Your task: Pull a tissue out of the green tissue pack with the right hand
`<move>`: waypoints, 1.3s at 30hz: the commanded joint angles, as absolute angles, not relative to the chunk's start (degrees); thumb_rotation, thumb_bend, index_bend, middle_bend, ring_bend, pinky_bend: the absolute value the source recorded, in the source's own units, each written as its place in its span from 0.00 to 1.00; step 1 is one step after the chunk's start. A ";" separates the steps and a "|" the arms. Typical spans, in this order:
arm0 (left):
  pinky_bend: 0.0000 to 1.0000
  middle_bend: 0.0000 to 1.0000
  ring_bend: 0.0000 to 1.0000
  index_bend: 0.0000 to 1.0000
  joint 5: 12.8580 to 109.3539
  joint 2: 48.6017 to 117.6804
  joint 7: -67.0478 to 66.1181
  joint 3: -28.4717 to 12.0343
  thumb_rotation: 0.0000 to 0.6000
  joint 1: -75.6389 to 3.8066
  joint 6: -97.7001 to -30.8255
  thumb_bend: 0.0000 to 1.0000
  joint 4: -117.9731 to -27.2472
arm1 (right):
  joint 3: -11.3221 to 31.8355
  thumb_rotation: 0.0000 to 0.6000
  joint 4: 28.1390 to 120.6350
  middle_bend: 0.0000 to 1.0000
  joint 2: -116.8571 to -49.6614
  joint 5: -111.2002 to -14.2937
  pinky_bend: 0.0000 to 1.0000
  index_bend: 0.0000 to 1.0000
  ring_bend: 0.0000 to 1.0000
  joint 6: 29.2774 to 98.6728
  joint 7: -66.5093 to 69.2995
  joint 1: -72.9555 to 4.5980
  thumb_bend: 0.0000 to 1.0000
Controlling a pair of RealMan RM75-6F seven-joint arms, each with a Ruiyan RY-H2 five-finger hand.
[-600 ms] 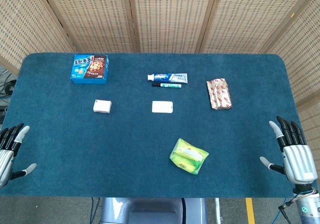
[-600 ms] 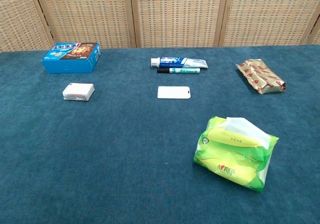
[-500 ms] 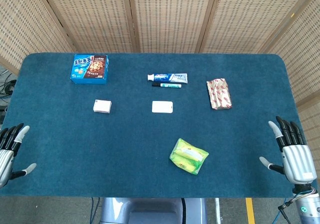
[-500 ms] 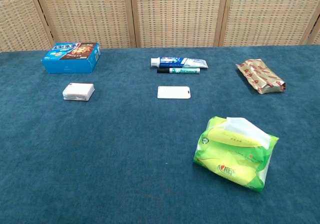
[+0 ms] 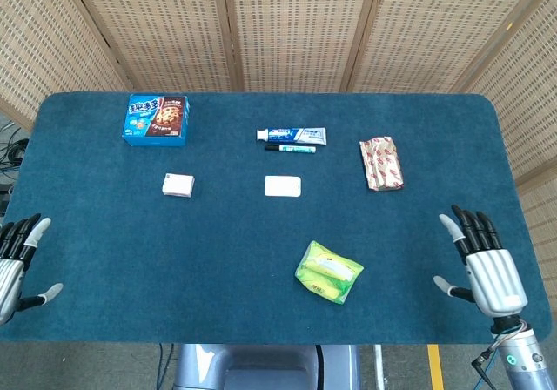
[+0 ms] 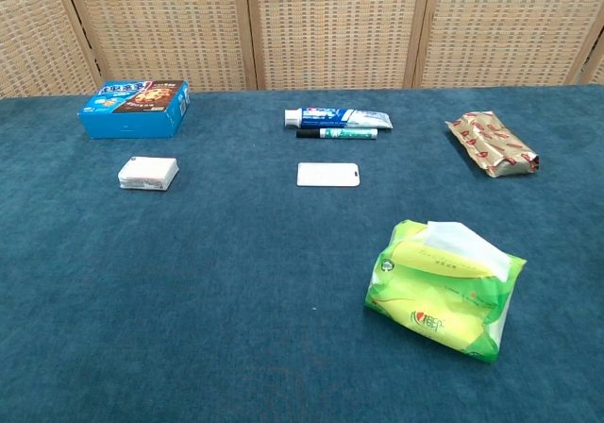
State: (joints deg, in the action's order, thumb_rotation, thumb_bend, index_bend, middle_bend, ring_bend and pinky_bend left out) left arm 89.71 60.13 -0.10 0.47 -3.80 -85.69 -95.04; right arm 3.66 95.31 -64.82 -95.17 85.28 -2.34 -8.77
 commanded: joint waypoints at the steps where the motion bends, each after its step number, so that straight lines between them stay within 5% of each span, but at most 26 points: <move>1: 0.00 0.00 0.00 0.00 89.36 60.12 -0.26 0.27 1.00 -3.94 -85.43 0.02 -95.28 | 2.93 1.00 98.49 0.06 -63.01 -98.27 0.06 0.14 0.01 79.03 -0.46 -13.47 0.00; 7: 0.00 0.00 0.00 0.00 88.21 60.26 -1.00 -0.19 1.00 -4.21 -84.80 0.02 -95.53 | 4.08 1.00 101.70 0.21 -63.66 -98.14 0.23 0.23 0.15 68.65 -1.03 -20.83 0.01; 18: 0.00 0.00 0.00 0.00 85.84 60.18 -0.87 -1.02 1.00 -5.05 -82.85 0.02 -95.33 | 7.41 1.00 102.58 0.39 -73.55 -84.85 0.38 0.34 0.32 54.41 -12.80 -29.20 0.23; 31: 0.00 0.00 0.00 0.00 85.17 59.96 -0.40 -1.24 1.00 -5.42 -82.12 0.02 -95.24 | 8.76 1.00 102.23 0.45 -79.00 -73.57 0.42 0.40 0.38 52.19 -21.16 -32.79 0.38; 39: 0.00 0.00 0.00 0.00 85.43 60.03 -0.60 -1.05 1.00 -5.28 -82.41 0.02 -95.40 | 7.64 1.00 101.54 0.59 -79.81 -72.12 0.52 0.54 0.51 52.83 -22.14 -33.59 0.55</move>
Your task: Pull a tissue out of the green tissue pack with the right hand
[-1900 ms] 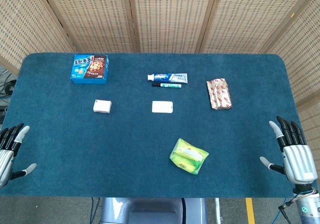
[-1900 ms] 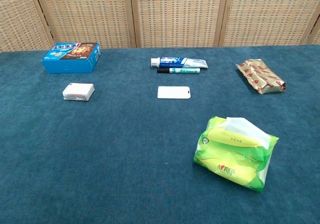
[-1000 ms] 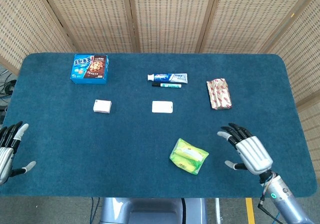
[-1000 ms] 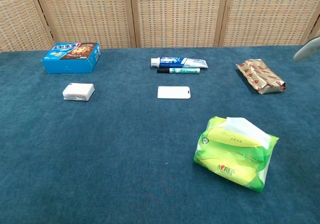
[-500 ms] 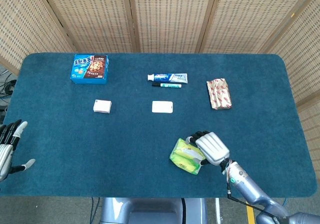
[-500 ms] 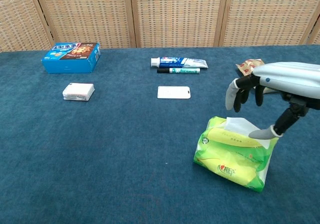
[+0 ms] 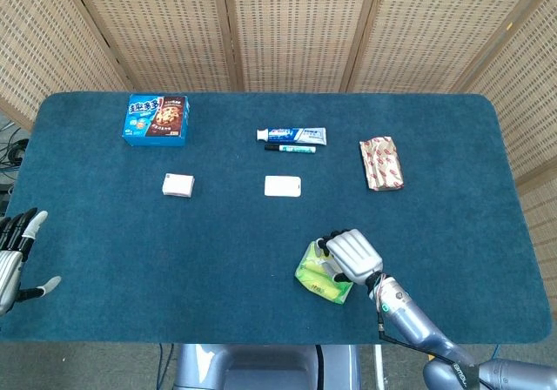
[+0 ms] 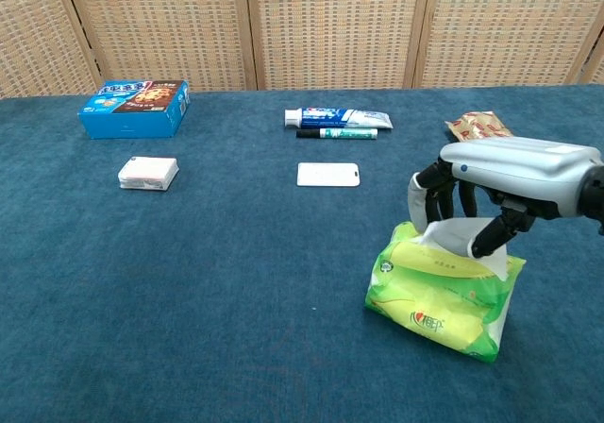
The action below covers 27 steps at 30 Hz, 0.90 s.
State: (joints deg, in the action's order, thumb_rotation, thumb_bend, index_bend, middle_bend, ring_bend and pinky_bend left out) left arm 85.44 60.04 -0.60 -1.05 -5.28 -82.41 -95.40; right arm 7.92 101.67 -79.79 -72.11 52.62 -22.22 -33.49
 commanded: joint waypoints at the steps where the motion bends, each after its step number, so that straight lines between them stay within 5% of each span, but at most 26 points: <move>1: 0.00 0.00 0.00 0.00 85.42 60.03 -0.61 -1.05 1.00 -5.30 -82.39 0.02 -95.42 | 7.57 1.00 101.52 0.61 -79.78 -72.19 0.54 0.56 0.53 52.94 -22.08 -33.61 0.55; 18: 0.00 0.00 0.00 0.00 85.29 60.01 -0.42 -1.00 1.00 -5.37 -82.21 0.02 -95.33 | 7.78 1.00 98.38 0.69 -80.25 -88.71 0.56 0.66 0.60 66.18 -15.64 -32.46 0.61; 27: 0.00 0.00 0.00 0.00 84.97 59.59 0.59 -1.28 1.00 -5.32 -82.42 0.02 -95.41 | 20.02 1.00 99.32 0.69 -76.06 -86.21 0.57 0.66 0.60 67.81 -15.77 -38.21 0.61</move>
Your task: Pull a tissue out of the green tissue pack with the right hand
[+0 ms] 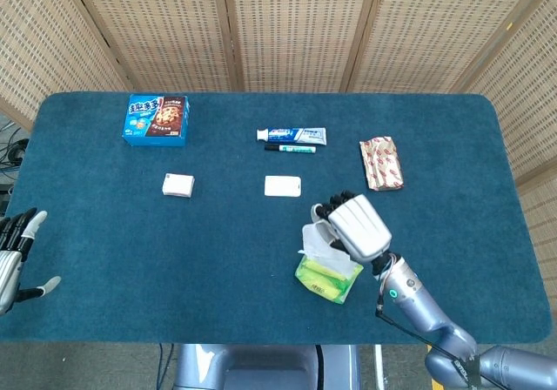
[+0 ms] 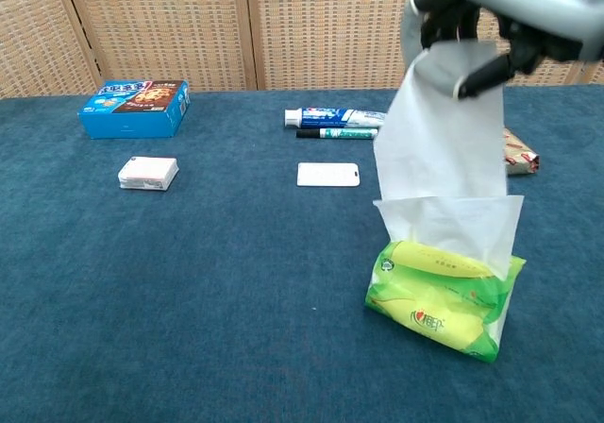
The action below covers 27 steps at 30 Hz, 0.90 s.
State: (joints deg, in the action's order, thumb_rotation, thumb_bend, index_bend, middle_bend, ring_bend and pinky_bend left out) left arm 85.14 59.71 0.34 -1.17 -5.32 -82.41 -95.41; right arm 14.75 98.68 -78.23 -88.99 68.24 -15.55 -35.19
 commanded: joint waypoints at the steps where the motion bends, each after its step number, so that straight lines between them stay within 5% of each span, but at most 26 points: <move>1: 0.00 0.00 0.00 0.00 84.83 59.52 0.78 -1.35 1.00 -5.35 -82.34 0.02 -95.39 | 21.83 1.00 99.32 0.69 -75.81 -84.67 0.57 0.66 0.60 67.45 -15.61 -39.14 0.61; 7: 0.00 0.00 0.00 0.00 83.49 59.15 1.86 -1.80 1.00 -5.76 -81.20 0.02 -95.20 | 30.24 1.00 94.83 0.69 -79.40 -69.07 0.56 0.66 0.60 62.20 -10.71 -45.40 0.59; 19: 0.00 0.00 0.00 0.00 80.54 58.48 4.05 -2.83 1.00 -6.68 -78.66 0.02 -94.51 | 32.54 1.00 75.61 0.69 -93.81 -48.53 0.57 0.66 0.60 53.93 -2.90 -52.31 0.57; 27: 0.00 0.00 0.00 0.00 79.60 58.37 4.25 -3.08 1.00 -7.17 -77.50 0.02 -94.40 | 33.31 1.00 65.17 0.69 -99.13 -45.90 0.57 0.66 0.60 50.04 4.49 -54.04 0.57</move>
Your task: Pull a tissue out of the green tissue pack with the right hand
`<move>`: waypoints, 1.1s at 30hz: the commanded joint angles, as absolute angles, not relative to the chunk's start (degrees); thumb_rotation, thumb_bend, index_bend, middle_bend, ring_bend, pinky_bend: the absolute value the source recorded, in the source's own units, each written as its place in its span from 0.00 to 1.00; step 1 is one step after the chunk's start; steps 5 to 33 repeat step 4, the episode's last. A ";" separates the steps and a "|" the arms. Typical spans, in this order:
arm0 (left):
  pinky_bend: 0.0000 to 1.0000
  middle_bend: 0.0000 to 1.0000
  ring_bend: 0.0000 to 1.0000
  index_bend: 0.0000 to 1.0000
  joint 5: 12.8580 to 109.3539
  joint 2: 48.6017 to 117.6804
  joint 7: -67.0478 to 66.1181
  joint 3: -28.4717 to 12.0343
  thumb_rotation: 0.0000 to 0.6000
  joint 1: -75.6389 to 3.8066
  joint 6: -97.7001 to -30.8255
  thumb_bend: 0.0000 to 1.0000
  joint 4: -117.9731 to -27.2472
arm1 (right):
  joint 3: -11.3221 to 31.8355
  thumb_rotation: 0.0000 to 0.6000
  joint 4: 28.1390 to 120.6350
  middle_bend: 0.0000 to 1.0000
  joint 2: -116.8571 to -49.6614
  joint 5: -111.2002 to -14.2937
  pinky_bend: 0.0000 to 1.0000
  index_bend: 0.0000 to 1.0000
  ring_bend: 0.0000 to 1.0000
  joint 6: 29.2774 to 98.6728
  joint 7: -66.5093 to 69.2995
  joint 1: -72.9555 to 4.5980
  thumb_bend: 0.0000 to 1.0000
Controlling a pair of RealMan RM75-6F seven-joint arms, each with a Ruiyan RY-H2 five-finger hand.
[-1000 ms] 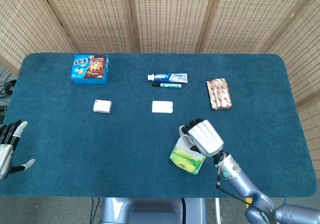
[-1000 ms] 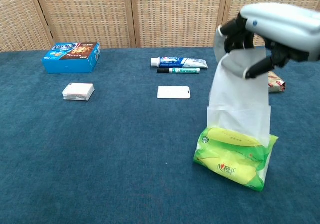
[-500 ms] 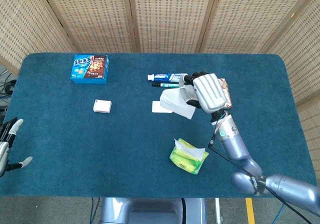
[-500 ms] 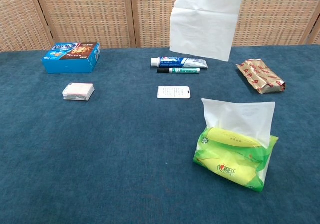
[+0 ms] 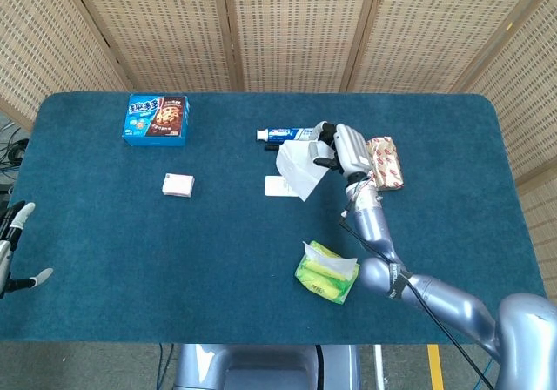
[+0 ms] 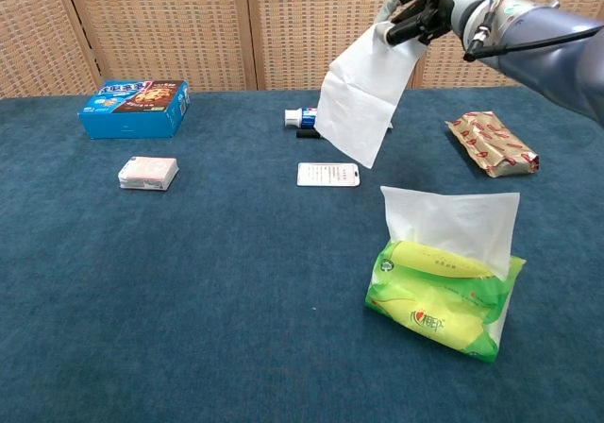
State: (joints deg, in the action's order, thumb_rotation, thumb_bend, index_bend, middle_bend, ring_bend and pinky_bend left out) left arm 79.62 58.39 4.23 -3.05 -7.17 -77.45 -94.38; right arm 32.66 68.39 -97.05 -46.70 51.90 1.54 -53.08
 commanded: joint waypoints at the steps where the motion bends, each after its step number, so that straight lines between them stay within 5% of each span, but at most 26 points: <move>1: 0.00 0.00 0.00 0.00 79.58 58.37 4.25 -3.10 1.00 -7.16 -77.54 0.02 -94.41 | 33.29 1.00 64.43 0.69 -99.25 -45.87 0.57 0.66 0.60 49.55 5.11 -54.06 0.57; 33: 0.00 0.00 0.00 0.00 79.37 58.36 4.18 -3.14 1.00 -7.23 -77.35 0.02 -94.48 | 33.22 1.00 62.48 0.69 -99.65 -45.60 0.57 0.66 0.60 48.37 6.62 -54.11 0.57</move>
